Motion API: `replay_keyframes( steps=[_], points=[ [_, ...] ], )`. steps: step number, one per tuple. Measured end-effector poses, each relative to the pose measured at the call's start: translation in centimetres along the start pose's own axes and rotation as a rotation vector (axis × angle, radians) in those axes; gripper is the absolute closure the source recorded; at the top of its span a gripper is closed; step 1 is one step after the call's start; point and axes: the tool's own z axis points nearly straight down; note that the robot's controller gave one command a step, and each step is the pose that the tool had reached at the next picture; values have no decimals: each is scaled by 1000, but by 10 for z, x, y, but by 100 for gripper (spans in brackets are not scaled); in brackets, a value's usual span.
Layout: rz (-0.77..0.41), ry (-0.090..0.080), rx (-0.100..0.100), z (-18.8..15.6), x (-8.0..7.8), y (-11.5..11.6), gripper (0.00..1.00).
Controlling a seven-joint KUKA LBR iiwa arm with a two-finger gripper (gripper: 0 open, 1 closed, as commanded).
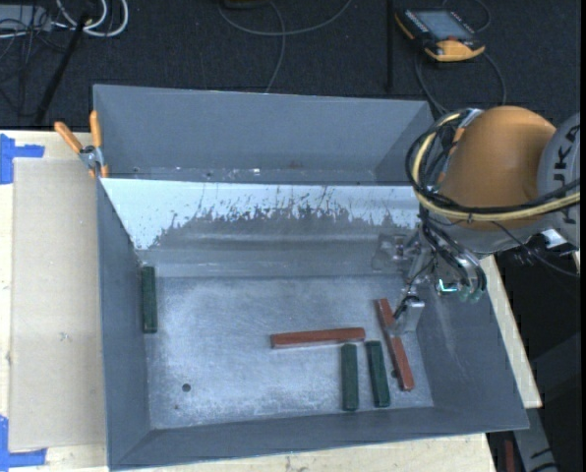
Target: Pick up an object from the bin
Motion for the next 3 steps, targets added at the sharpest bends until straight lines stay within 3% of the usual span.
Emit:
replay_keyframes(
  steps=[1, 2, 3],
  points=[
    [-76, 1, -1, 95, 15, 38, 0],
    [-77, -5, 1, 111, -5, 48, 0],
    [-79, -10, 1, 108, -6, 49, 100]
  ],
)
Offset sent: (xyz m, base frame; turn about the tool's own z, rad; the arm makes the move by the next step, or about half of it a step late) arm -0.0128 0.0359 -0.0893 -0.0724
